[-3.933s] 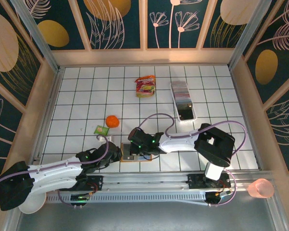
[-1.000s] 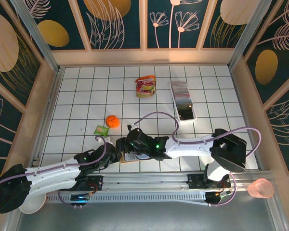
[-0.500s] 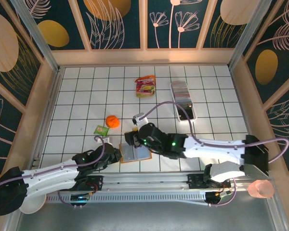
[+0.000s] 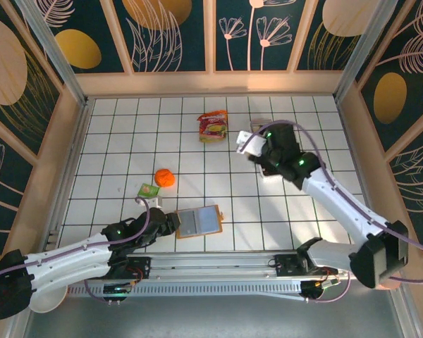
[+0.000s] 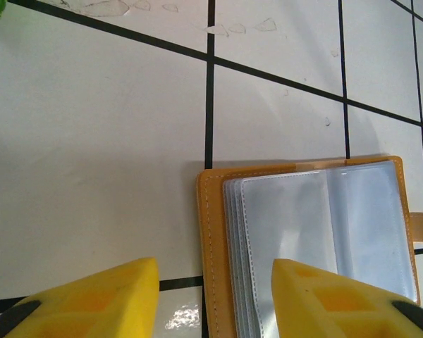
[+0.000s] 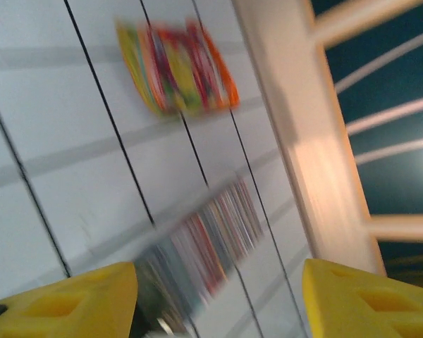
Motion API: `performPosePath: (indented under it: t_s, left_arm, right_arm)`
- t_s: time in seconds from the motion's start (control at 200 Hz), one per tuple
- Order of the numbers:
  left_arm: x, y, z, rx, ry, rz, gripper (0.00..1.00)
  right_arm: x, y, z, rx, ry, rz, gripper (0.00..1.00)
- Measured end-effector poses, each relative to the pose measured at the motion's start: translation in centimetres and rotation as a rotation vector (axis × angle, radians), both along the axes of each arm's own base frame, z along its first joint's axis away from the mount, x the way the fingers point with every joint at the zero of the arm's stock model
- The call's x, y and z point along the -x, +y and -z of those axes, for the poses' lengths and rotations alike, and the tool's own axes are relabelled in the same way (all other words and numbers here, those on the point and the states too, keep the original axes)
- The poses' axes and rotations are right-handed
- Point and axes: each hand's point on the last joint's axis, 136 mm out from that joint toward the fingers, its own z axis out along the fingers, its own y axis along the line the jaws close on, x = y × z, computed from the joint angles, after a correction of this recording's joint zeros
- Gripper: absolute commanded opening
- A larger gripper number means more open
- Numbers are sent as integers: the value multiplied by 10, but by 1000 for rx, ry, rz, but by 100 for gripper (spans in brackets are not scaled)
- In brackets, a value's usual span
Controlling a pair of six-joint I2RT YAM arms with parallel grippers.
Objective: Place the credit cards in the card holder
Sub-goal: Pick up the credit card from the storage box.
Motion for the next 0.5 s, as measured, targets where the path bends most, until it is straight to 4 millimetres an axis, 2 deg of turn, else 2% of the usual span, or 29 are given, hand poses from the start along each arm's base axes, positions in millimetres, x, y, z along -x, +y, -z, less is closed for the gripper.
performPosePath:
  t_s: [0.06,0.11,0.2,0.295,0.5]
  left_arm:
    - [0,0,0,-4,-2,5,52]
    - [0,0,0,-9,-5,11,53]
    - [0,0,0,-9,-9,16,54]
    - [1,-1,-2,-2,-11,23,54]
    - [1,-3,-4,8,-13,25,56]
  right_arm:
    - [-19,-31,18,81,34,25,54]
    - [-29,-51,37,147,73,31,53]
    - [-38,-76,69,245,145,9,54]
    - [-43,-85,90,304,182,-36,56]
    - [-51,-78,122,361,227,-136,54]
